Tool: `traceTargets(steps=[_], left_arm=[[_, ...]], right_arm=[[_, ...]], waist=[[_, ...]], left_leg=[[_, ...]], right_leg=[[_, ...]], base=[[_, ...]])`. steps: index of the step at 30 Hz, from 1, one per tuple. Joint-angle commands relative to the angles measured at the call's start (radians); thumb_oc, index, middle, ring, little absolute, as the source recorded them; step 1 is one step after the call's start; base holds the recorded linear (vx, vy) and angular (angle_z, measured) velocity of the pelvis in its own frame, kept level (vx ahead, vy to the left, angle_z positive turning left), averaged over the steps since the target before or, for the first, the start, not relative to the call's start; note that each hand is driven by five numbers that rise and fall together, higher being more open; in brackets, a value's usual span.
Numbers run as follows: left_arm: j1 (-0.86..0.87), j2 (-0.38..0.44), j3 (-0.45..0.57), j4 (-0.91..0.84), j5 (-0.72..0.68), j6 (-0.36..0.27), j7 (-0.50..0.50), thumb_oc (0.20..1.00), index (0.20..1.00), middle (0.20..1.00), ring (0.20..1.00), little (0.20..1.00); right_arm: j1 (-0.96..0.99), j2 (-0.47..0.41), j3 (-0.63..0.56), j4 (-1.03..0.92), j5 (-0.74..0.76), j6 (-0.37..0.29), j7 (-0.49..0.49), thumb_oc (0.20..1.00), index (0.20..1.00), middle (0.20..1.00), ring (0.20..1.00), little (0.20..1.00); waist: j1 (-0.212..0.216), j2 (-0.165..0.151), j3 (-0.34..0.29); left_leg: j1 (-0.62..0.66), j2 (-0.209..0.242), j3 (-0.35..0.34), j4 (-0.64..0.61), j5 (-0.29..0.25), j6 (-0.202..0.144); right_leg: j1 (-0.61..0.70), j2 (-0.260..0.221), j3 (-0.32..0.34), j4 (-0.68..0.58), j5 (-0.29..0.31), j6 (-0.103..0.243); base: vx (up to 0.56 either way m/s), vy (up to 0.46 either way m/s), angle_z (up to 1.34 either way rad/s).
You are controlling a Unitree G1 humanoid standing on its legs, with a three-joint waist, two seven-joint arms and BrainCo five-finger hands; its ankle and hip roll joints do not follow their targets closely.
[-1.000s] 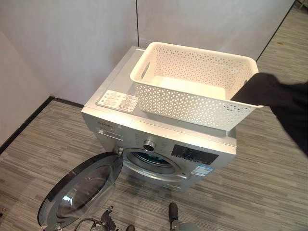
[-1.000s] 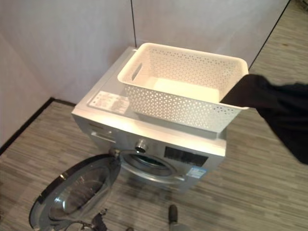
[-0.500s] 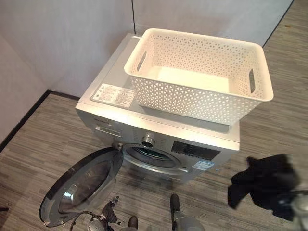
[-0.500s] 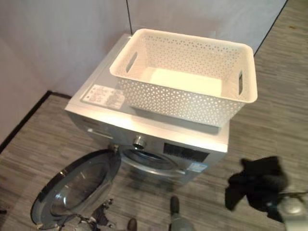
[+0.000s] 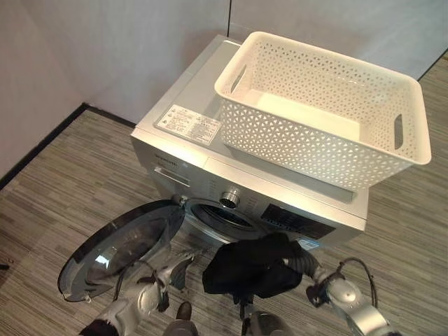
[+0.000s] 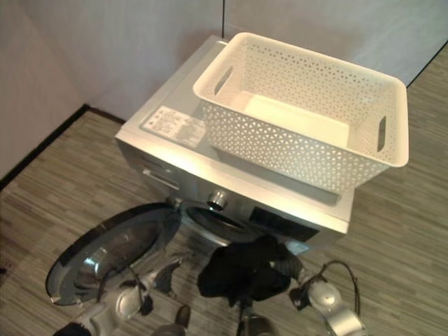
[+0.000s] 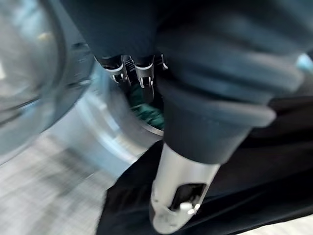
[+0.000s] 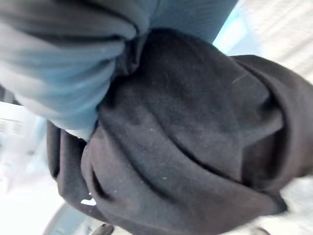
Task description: Grab the laundry basket,head to the washer,open it,put in the laundry and shut it.
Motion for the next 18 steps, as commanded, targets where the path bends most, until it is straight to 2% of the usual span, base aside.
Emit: traceTargets(steps=[1, 5, 7, 8, 11, 15, 16, 17, 18], left_arm=[[-0.083, 0.048, -0.081, -0.059, -0.135, -0.097, -0.086, 1.000, 1.000, 1.000, 1.000, 1.000], [-0.184, 0.042, -0.166, -0.130, -0.246, -0.085, -0.138, 1.000, 1.000, 1.000, 1.000, 1.000], [-0.226, 0.017, -0.195, -0.139, -0.294, -0.079, -0.139, 1.000, 1.000, 1.000, 1.000, 1.000], [-0.258, -0.001, -0.229, -0.148, -0.319, -0.078, -0.145, 1.000, 1.000, 1.000, 1.000, 1.000], [-0.253, -0.042, -0.242, -0.113, -0.291, -0.069, -0.136, 1.000, 1.000, 1.000, 1.000, 1.000], [-0.197, -0.196, -0.189, 0.066, -0.238, -0.001, -0.065, 1.000, 1.000, 1.000, 1.000, 1.000], [-0.196, -0.267, -0.159, 0.157, -0.230, 0.036, -0.008, 1.000, 1.000, 1.000, 1.000, 1.000], [-0.196, -0.268, -0.159, 0.158, -0.229, 0.035, -0.007, 1.000, 1.000, 1.000, 1.000, 1.000], [-0.200, -0.310, -0.145, 0.207, -0.230, 0.063, 0.034, 1.000, 1.000, 1.000, 1.000, 1.000]], right_arm=[[-0.061, -0.041, -0.002, -0.119, 0.120, -0.091, -0.020, 0.200, 0.200, 0.200, 0.200, 0.200], [-0.191, -0.052, 0.058, -0.167, 0.168, -0.103, -0.047, 0.200, 0.200, 0.200, 0.200, 0.200], [-0.247, -0.017, 0.085, -0.158, 0.189, -0.106, -0.076, 0.200, 0.200, 0.200, 0.200, 0.200], [-0.285, 0.028, 0.110, -0.142, 0.215, -0.109, -0.097, 0.200, 0.200, 0.200, 0.200, 0.200], [-0.308, 0.073, 0.136, -0.138, 0.233, -0.110, -0.109, 0.200, 0.200, 0.200, 0.200, 0.200], [-0.333, 0.152, 0.161, -0.125, 0.237, -0.094, -0.142, 0.200, 0.200, 0.200, 0.200, 0.200], [-0.340, 0.184, 0.180, -0.113, 0.235, -0.081, -0.160, 0.200, 0.200, 0.200, 0.200, 0.200], [-0.340, 0.184, 0.180, -0.113, 0.235, -0.081, -0.160, 0.200, 0.200, 0.200, 0.200, 0.200], [-0.354, 0.208, 0.192, -0.092, 0.238, -0.071, -0.176, 0.200, 0.200, 0.200, 0.200, 0.200]], waist=[[-0.007, -0.032, -0.020], [0.000, -0.034, -0.036], [0.004, -0.035, -0.035], [0.009, -0.034, -0.031], [0.015, -0.036, -0.027], [0.024, -0.038, -0.013], [0.028, -0.040, -0.009], [0.028, -0.040, -0.009], [0.032, -0.042, -0.006]], left_leg=[[-0.049, -0.011, 0.017, 0.012, -0.040, 0.053], [-0.040, -0.012, 0.012, 0.007, -0.038, 0.055], [-0.041, -0.014, 0.008, 0.004, -0.034, 0.056], [-0.043, -0.016, 0.005, 0.001, -0.030, 0.057], [-0.045, -0.018, 0.003, -0.001, -0.028, 0.058], [-0.055, -0.020, -0.002, -0.002, -0.021, 0.061], [-0.061, -0.021, -0.006, -0.002, -0.017, 0.061], [-0.061, -0.021, -0.007, -0.002, -0.017, 0.061], [-0.067, -0.020, -0.011, -0.003, -0.013, 0.060]], right_leg=[[0.061, -0.081, 0.022, 0.087, -0.187, 0.076], [0.072, -0.083, 0.020, 0.080, -0.184, 0.077], [0.072, -0.084, 0.016, 0.078, -0.182, 0.076], [0.071, -0.086, 0.015, 0.079, -0.180, 0.076], [0.071, -0.086, 0.013, 0.077, -0.179, 0.074], [0.065, -0.085, 0.011, 0.077, -0.176, 0.068], [0.061, -0.085, 0.007, 0.079, -0.176, 0.065], [0.061, -0.085, 0.007, 0.079, -0.176, 0.065], [0.057, -0.085, 0.005, 0.080, -0.175, 0.063]], base=[[0.02, 0.022, 0.07], [0.01, 0.007, 0.00], [0.00, 0.005, 0.02], [-0.01, 0.007, 0.08], [-0.01, 0.007, 0.12], [-0.02, -0.005, 0.06], [0.00, 0.000, 0.00], [-0.03, -0.021, 0.03], [-0.03, -0.022, 0.04]])
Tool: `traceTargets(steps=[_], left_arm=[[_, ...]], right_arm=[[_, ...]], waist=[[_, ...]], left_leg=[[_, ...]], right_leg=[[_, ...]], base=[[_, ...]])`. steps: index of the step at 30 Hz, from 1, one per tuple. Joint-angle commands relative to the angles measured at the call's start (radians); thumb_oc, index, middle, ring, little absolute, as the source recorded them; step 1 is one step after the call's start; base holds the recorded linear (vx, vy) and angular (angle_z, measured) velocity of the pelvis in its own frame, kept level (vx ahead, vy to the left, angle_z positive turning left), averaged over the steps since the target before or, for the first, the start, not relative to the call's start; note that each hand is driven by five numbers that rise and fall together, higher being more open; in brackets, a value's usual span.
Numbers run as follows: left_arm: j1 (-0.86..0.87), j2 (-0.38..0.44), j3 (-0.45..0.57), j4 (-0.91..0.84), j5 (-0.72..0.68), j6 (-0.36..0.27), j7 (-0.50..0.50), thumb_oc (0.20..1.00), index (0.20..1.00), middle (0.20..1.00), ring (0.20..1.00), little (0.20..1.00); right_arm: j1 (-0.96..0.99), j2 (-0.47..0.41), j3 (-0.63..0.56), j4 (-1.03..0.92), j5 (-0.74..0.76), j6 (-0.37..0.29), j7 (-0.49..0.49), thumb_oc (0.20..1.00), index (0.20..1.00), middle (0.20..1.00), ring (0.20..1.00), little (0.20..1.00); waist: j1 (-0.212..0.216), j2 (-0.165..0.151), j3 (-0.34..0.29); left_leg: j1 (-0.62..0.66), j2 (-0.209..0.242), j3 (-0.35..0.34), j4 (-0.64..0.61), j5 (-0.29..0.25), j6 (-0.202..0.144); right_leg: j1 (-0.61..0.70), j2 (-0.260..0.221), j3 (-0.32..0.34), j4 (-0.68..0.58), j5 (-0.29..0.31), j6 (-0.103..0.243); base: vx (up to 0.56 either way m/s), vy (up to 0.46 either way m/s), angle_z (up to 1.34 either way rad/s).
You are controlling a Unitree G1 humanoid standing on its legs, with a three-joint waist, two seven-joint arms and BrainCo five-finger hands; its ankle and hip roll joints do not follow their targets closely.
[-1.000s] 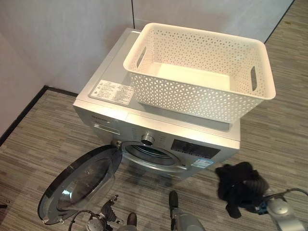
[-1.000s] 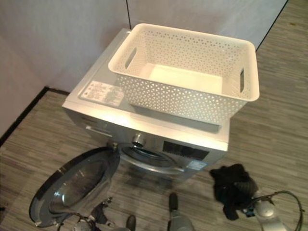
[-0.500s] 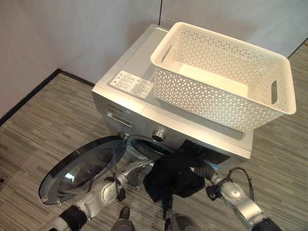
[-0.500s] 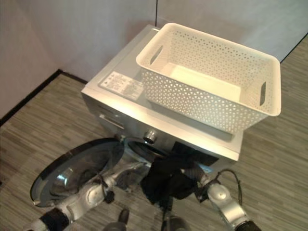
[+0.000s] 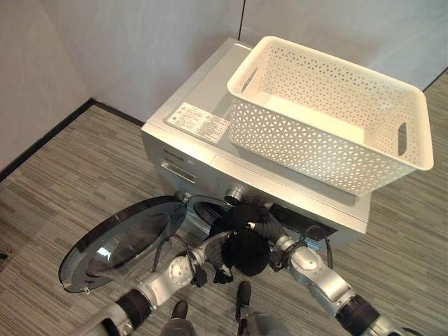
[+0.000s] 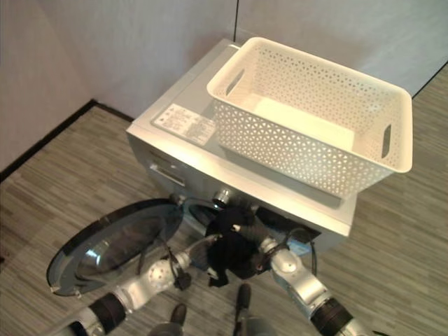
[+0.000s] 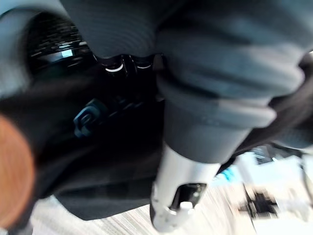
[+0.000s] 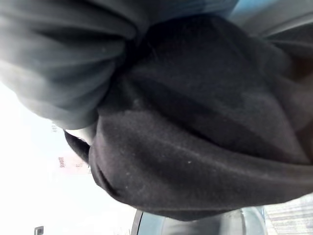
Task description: Grab the laundry basket,head to the washer,open it,put in the laundry and shut it.
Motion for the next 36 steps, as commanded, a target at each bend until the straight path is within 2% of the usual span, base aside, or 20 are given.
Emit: traceTargets(steps=[1, 3, 6, 8, 11, 15, 16, 21, 24, 29, 31, 34, 36], left_arm=[[-0.077, -0.039, -0.078, 0.028, 0.038, 0.048, 0.092, 1.000, 1.000, 1.000, 1.000, 1.000], [-0.124, -0.094, -0.078, 0.083, 0.027, 0.081, 0.158, 1.000, 1.000, 1.000, 1.000, 1.000], [-0.153, -0.120, -0.085, 0.109, 0.021, 0.096, 0.182, 1.000, 1.000, 1.000, 1.000, 1.000], [-0.217, -0.173, -0.085, 0.179, -0.002, 0.118, 0.251, 1.000, 1.000, 1.000, 1.000, 1.000], [-0.247, -0.195, -0.074, 0.199, -0.041, 0.127, 0.290, 1.000, 1.000, 1.000, 1.000, 1.000], [-0.261, -0.202, -0.039, 0.164, -0.165, 0.124, 0.313, 1.000, 1.000, 1.000, 1.000, 1.000], [-0.263, -0.202, -0.014, 0.154, -0.244, 0.117, 0.303, 0.200, 0.200, 0.200, 0.200, 0.200], [-0.269, -0.200, 0.001, 0.173, -0.245, 0.116, 0.319, 0.200, 0.200, 0.200, 0.200, 0.200], [-0.265, -0.189, 0.007, 0.193, -0.242, 0.117, 0.289, 0.200, 0.200, 0.200, 0.200, 0.200], [-0.251, -0.152, 0.024, 0.178, -0.189, 0.109, 0.296, 0.200, 0.200, 0.200, 0.200, 0.200], [-0.241, -0.140, 0.040, 0.168, -0.188, 0.100, 0.304, 0.200, 0.200, 0.200, 0.200, 0.200], [-0.226, -0.129, 0.061, 0.162, -0.191, 0.087, 0.312, 0.200, 0.200, 0.200, 0.200, 0.200], [-0.189, -0.126, 0.101, 0.181, -0.212, 0.066, 0.315, 0.200, 0.200, 0.200, 0.200, 0.200]], right_arm=[[-0.137, 0.071, -0.004, -0.046, 0.059, -0.059, -0.038, 0.200, 0.200, 0.200, 0.200, 0.200], [-0.166, 0.114, 0.026, -0.003, 0.099, -0.053, -0.063, 0.200, 0.200, 0.200, 0.200, 0.200], [-0.185, 0.128, 0.043, 0.007, 0.113, -0.047, -0.074, 0.200, 0.200, 0.200, 0.200, 0.200], [-0.211, 0.159, 0.092, 0.026, 0.157, -0.042, -0.085, 0.200, 0.200, 0.200, 0.200, 0.200], [-0.224, 0.179, 0.127, 0.038, 0.187, -0.038, -0.088, 0.200, 0.200, 0.200, 0.200, 0.200], [-0.223, 0.186, 0.163, 0.072, 0.200, -0.022, -0.088, 0.200, 0.200, 0.200, 0.200, 0.200], [-0.214, 0.182, 0.163, 0.091, 0.209, -0.019, -0.087, 0.200, 0.200, 0.200, 0.200, 0.200], [-0.196, 0.156, 0.152, 0.073, 0.211, -0.029, -0.087, 0.200, 0.200, 0.200, 0.200, 0.200], [-0.153, 0.093, 0.116, 0.040, 0.192, -0.029, -0.074, 0.200, 0.200, 0.200, 0.200, 0.200], [-0.092, 0.051, 0.055, 0.027, 0.163, -0.043, -0.065, 0.200, 0.200, 0.200, 0.200, 0.200], [-0.073, 0.043, 0.041, 0.024, 0.125, -0.049, -0.069, 1.000, 1.000, 1.000, 1.000, 1.000], [-0.053, 0.029, 0.031, 0.015, 0.056, -0.053, -0.070, 1.000, 1.000, 1.000, 1.000, 1.000], [0.031, -0.004, -0.003, -0.006, -0.018, -0.068, -0.059, 1.000, 1.000, 1.000, 1.000, 1.000]], waist=[[0.022, -0.025, 0.000], [0.027, -0.027, 0.007], [0.027, -0.028, 0.012], [0.029, -0.029, 0.027], [0.029, -0.031, 0.037], [0.032, -0.034, 0.048], [0.030, -0.034, 0.051], [0.024, -0.037, 0.053], [0.009, -0.039, 0.048], [-0.004, -0.036, 0.046], [-0.008, -0.034, 0.047], [-0.013, -0.033, 0.050], [-0.031, -0.032, 0.051]], left_leg=[[-0.054, -0.011, 0.016, -0.007, -0.022, 0.066], [-0.066, -0.011, 0.007, -0.008, -0.013, 0.065], [-0.074, -0.012, 0.001, -0.009, -0.010, 0.064], [-0.086, -0.013, -0.006, -0.011, 0.000, 0.061], [-0.095, -0.014, -0.008, -0.011, 0.005, 0.059], [-0.106, -0.014, -0.011, -0.011, 0.011, 0.057], [-0.110, -0.013, -0.008, -0.010, 0.015, 0.056], [-0.117, -0.013, -0.003, -0.012, 0.019, 0.053], [-0.118, -0.015, 0.010, -0.015, 0.016, 0.051], [-0.116, -0.014, 0.022, -0.016, 0.011, 0.052], [-0.116, -0.015, 0.025, -0.016, 0.010, 0.053], [-0.115, -0.015, 0.029, -0.015, 0.008, 0.053], [-0.115, -0.016, 0.039, -0.016, 0.004, 0.055]], right_leg=[[0.051, -0.076, 0.028, 0.080, -0.174, 0.066], [0.041, -0.075, 0.024, 0.086, -0.174, 0.063], [0.034, -0.075, 0.021, 0.091, -0.176, 0.062], [0.021, -0.077, 0.012, 0.099, -0.174, 0.061], [0.011, -0.076, 0.009, 0.101, -0.172, 0.061], [0.006, -0.073, 0.007, 0.097, -0.168, 0.060], [0.004, -0.071, 0.006, 0.092, -0.166, 0.060], [0.002, -0.071, 0.001, 0.085, -0.162, 0.061], [0.000, -0.070, 0.001, 0.075, -0.157, 0.065], [-0.002, -0.070, 0.006, 0.071, -0.154, 0.069], [-0.003, -0.069, 0.009, 0.071, -0.153, 0.069], [-0.004, -0.070, 0.012, 0.071, -0.152, 0.070], [-0.010, -0.070, 0.021, 0.070, -0.151, 0.073]], base=[[-0.03, -0.031, 0.04], [-0.03, -0.031, 0.05], [-0.02, -0.021, 0.17], [-0.03, -0.025, 0.09], [-0.01, -0.017, 0.04], [0.00, 0.000, 0.00], [0.01, -0.010, 0.03], [0.00, 0.000, -0.01], [0.01, -0.004, -0.05], [0.01, -0.002, -0.02], [0.00, 0.000, 0.00], [0.00, 0.000, 0.00], [0.00, 0.000, 0.00]])
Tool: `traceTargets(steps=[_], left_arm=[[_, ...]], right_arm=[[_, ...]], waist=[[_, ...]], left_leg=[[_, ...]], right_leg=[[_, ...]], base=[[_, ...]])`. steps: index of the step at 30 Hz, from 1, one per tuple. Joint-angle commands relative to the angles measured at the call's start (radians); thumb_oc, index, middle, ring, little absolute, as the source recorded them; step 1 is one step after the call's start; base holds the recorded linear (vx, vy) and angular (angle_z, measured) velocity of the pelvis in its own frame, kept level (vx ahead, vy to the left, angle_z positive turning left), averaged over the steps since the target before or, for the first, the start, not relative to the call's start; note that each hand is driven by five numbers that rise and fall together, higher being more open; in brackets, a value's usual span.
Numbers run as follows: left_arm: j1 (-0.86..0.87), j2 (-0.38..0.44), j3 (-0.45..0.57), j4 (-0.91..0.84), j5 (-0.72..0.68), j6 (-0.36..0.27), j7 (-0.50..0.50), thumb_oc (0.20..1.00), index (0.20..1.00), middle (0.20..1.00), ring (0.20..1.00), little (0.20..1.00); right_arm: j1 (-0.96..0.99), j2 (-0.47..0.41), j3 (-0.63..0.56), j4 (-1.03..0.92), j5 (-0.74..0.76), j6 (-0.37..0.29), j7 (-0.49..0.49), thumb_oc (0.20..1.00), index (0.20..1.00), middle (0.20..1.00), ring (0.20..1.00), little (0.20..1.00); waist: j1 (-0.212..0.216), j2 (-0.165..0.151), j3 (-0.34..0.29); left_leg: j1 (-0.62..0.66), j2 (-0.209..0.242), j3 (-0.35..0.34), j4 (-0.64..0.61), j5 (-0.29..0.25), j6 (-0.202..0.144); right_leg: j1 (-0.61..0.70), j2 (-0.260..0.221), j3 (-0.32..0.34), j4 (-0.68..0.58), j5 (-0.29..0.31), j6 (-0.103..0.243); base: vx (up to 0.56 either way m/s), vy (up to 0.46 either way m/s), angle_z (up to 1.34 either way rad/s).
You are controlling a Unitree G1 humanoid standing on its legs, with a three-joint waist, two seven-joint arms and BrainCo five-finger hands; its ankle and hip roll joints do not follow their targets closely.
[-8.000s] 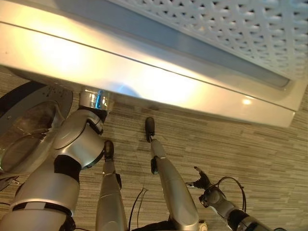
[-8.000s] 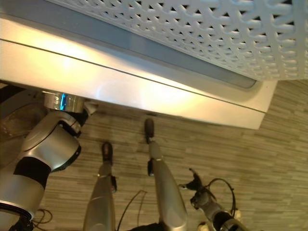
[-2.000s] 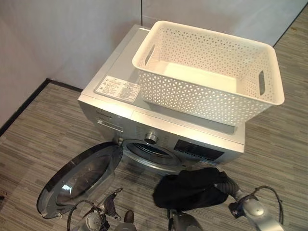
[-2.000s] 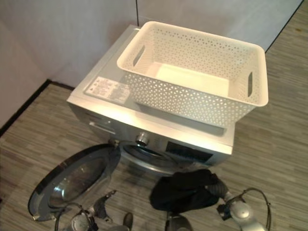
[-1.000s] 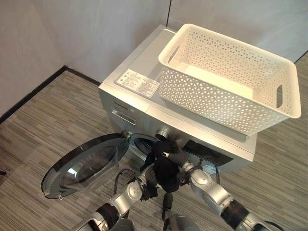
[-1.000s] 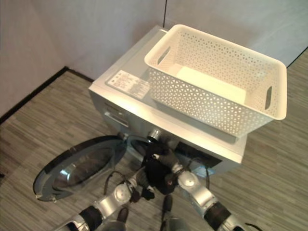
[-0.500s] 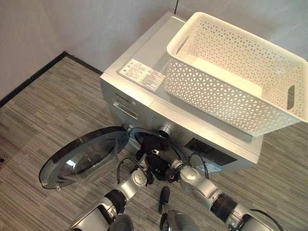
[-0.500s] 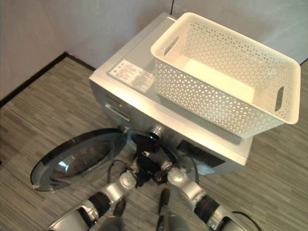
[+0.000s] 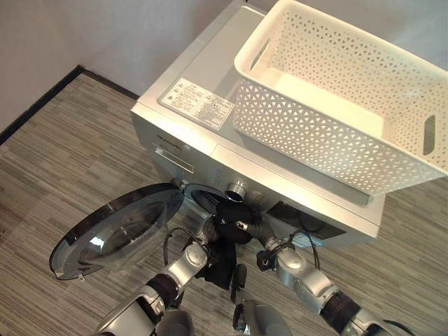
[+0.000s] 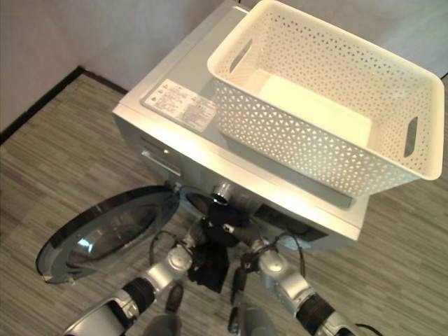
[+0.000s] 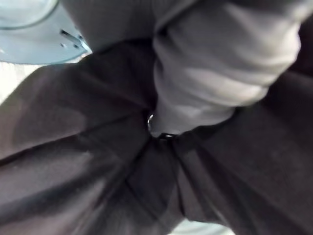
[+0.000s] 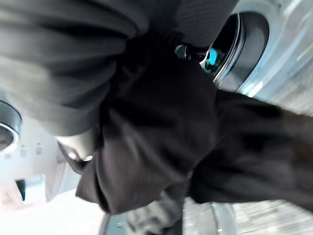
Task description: Grab the laundry basket,head to the washer,open it,put in the laundry and shut it.
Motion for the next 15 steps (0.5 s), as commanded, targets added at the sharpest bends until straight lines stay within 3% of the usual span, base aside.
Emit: traceTargets(steps=[1, 4, 5, 7, 12, 13, 15], left_arm=[[-0.020, -0.030, 0.050, 0.017, 0.010, -0.087, 0.031, 0.200, 0.200, 0.200, 0.200, 0.200], [-0.005, -0.036, 0.080, 0.046, -0.030, -0.100, 0.026, 0.200, 0.200, 0.200, 0.200, 0.200], [0.007, -0.036, 0.123, 0.078, -0.065, -0.115, 0.036, 0.200, 0.200, 0.200, 0.200, 0.200], [0.006, -0.038, 0.140, 0.096, -0.076, -0.120, 0.045, 0.200, 0.200, 0.200, 0.200, 0.200], [0.002, -0.053, 0.222, 0.189, -0.166, -0.145, 0.079, 0.200, 0.200, 0.200, 0.200, 0.200], [0.001, -0.053, 0.222, 0.189, -0.167, -0.145, 0.079, 0.200, 0.200, 0.200, 0.200, 0.200], [-0.018, -0.068, 0.220, 0.189, -0.211, -0.162, 0.077, 0.200, 0.200, 0.200, 0.200, 0.200]], right_arm=[[0.073, -0.044, -0.068, -0.115, -0.110, -0.082, 0.024, 1.000, 1.000, 1.000, 1.000, 1.000], [0.127, -0.061, -0.089, -0.114, -0.168, -0.087, 0.027, 1.000, 1.000, 1.000, 1.000, 1.000], [0.191, -0.095, -0.107, -0.093, -0.294, -0.071, 0.018, 1.000, 1.000, 1.000, 1.000, 1.000], [0.224, -0.103, -0.112, -0.072, -0.333, -0.062, 0.018, 1.000, 1.000, 1.000, 1.000, 1.000], [0.310, -0.053, -0.175, 0.301, -0.544, 0.002, -0.075, 1.000, 1.000, 1.000, 1.000, 1.000], [0.308, -0.051, -0.174, 0.303, -0.545, 0.001, -0.077, 1.000, 1.000, 1.000, 1.000, 1.000], [0.299, 0.007, -0.177, 0.538, -0.592, 0.027, -0.108, 1.000, 1.000, 1.000, 1.000, 1.000]], waist=[[-0.012, -0.014, 0.003], [-0.024, -0.014, 0.005], [-0.040, -0.016, 0.010], [-0.049, -0.017, 0.012], [-0.086, -0.025, 0.040], [-0.086, -0.026, 0.040], [-0.091, -0.022, 0.059]], left_leg=[[-0.036, -0.023, 0.061, -0.015, -0.002, 0.065], [-0.039, -0.022, 0.070, -0.015, -0.003, 0.065], [-0.040, -0.022, 0.078, -0.015, -0.005, 0.065], [-0.041, -0.021, 0.081, -0.015, -0.005, 0.065], [-0.056, -0.022, 0.103, -0.009, -0.009, 0.068], [-0.056, -0.022, 0.103, -0.008, -0.010, 0.068], [-0.079, -0.029, 0.102, 0.004, -0.010, 0.071]], right_leg=[[0.061, -0.074, 0.048, 0.070, -0.156, 0.079], [0.055, -0.075, 0.053, 0.071, -0.156, 0.081], [0.047, -0.076, 0.059, 0.075, -0.157, 0.082], [0.043, -0.075, 0.062, 0.076, -0.157, 0.083], [0.015, -0.073, 0.083, 0.084, -0.152, 0.087], [0.015, -0.073, 0.084, 0.084, -0.152, 0.087], [0.001, -0.077, 0.087, 0.086, -0.147, 0.088]], base=[[0.00, 0.017, -0.04], [0.00, 0.016, -0.11], [0.00, 0.017, -0.08], [-0.02, 0.018, -0.10], [-0.04, 0.014, -0.15], [-0.03, 0.009, -0.09], [-0.06, 0.012, -0.12]])
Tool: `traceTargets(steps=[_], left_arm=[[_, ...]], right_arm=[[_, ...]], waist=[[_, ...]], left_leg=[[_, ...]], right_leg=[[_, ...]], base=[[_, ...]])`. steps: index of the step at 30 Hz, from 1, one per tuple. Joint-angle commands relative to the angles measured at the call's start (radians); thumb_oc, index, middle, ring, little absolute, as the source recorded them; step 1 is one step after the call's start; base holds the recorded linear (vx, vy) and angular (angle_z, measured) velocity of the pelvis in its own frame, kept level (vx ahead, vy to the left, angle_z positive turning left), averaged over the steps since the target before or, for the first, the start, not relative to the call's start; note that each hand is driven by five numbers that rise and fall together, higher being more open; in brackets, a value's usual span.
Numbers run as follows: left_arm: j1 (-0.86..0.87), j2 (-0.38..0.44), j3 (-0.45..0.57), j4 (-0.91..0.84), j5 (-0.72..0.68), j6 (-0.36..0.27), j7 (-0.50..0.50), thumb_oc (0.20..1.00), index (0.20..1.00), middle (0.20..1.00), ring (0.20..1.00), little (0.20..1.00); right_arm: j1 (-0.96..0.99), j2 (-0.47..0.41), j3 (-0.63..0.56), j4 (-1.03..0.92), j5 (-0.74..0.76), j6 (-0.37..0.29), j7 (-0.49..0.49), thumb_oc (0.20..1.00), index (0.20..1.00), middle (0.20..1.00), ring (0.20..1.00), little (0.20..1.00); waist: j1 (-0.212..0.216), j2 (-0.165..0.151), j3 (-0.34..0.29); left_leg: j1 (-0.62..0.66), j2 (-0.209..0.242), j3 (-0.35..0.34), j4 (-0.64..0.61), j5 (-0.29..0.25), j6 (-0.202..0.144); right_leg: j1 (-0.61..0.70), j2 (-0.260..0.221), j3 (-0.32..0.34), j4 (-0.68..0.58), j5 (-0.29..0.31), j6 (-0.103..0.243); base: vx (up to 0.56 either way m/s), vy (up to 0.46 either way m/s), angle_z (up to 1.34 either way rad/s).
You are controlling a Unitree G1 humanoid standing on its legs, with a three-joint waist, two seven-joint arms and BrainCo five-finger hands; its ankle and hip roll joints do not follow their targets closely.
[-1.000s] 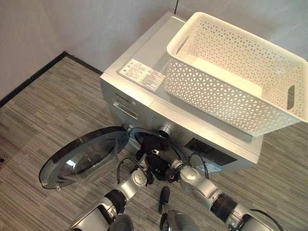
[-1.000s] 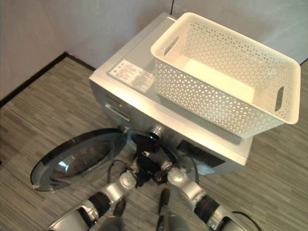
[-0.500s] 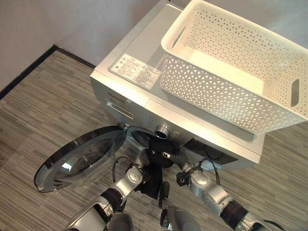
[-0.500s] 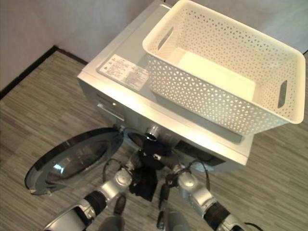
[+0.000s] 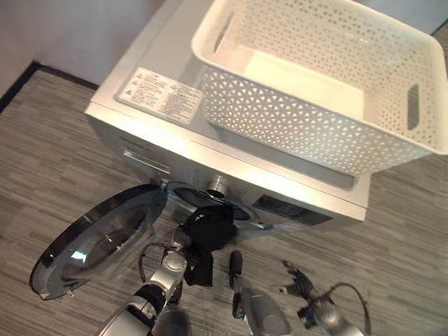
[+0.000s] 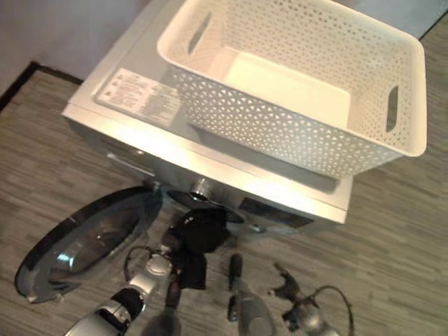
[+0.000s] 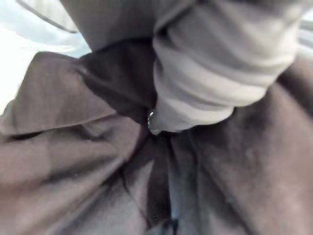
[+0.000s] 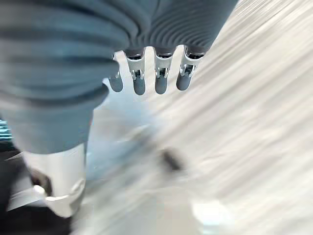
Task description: Grab the laundry basket,head to the washer,open it,put in the laundry and shut it.
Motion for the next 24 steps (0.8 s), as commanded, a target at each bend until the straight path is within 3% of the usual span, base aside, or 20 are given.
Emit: traceTargets(steps=[1, 5, 6, 14, 17, 24], left_arm=[[-0.097, -0.065, -0.003, 0.012, -0.067, -0.093, 0.006, 0.200, 0.200, 0.200, 0.200, 0.200], [-0.143, -0.086, 0.007, 0.026, -0.168, -0.101, -0.011, 0.200, 0.200, 0.200, 0.200, 0.200], [-0.188, -0.099, 0.027, 0.040, -0.249, -0.110, -0.026, 0.200, 0.200, 0.200, 0.200, 0.200], [-0.404, -0.081, 0.192, 0.148, -0.474, -0.131, -0.036, 0.200, 0.200, 0.200, 0.200, 0.200], [-0.541, -0.032, 0.290, 0.181, -0.564, -0.145, -0.025, 0.200, 0.200, 0.200, 0.200, 0.200], [-0.816, 0.079, 0.356, 0.195, -0.671, -0.161, -0.017, 0.200, 0.200, 0.200, 0.200, 0.200]], right_arm=[[-0.018, 0.037, 0.031, 0.118, -0.078, 0.020, -0.055, 1.000, 1.000, 1.000, 1.000, 1.000], [-0.042, 0.084, 0.056, 0.271, -0.084, 0.040, -0.046, 1.000, 1.000, 1.000, 1.000, 1.000], [-0.046, 0.099, 0.068, 0.310, -0.072, 0.048, -0.038, 1.000, 1.000, 1.000, 1.000, 1.000], [-0.121, 0.097, 0.101, 0.266, -0.030, 0.024, -0.069, 1.000, 1.000, 1.000, 1.000, 1.000], [-0.164, 0.091, 0.111, 0.229, -0.004, 0.007, -0.092, 1.000, 1.000, 1.000, 1.000, 1.000], [-0.184, 0.072, 0.126, 0.199, 0.051, -0.025, -0.100, 1.000, 1.000, 1.000, 1.000, 1.000]], waist=[[0.008, -0.017, 0.010], [0.002, -0.008, 0.043], [-0.007, -0.007, 0.067], [-0.055, -0.028, 0.130], [-0.086, -0.041, 0.161], [-0.131, -0.074, 0.196]], left_leg=[[-0.095, -0.034, 0.034, 0.029, -0.006, 0.065], [-0.145, -0.048, 0.035, 0.063, -0.008, 0.068], [-0.188, -0.056, 0.043, 0.095, -0.009, 0.068], [-0.345, -0.066, 0.084, 0.202, -0.022, 0.062], [-0.432, -0.057, 0.097, 0.248, -0.030, 0.053], [-0.547, -0.031, 0.100, 0.279, -0.025, 0.040]], right_leg=[[0.029, -0.084, 0.034, 0.087, -0.149, 0.082], [-0.010, -0.091, 0.044, 0.098, -0.142, 0.082], [-0.043, -0.099, 0.055, 0.109, -0.135, 0.081], [-0.179, -0.102, 0.103, 0.128, -0.103, 0.081], [-0.260, -0.091, 0.114, 0.140, -0.093, 0.080], [-0.378, -0.063, 0.112, 0.168, -0.085, 0.078]], base=[[-0.08, 0.016, -0.11], [-0.10, 0.019, 0.02], [-0.13, 0.023, 0.06], [-0.13, 0.002, -0.10], [-0.12, -0.036, -0.11], [-0.06, -0.079, -0.08]])
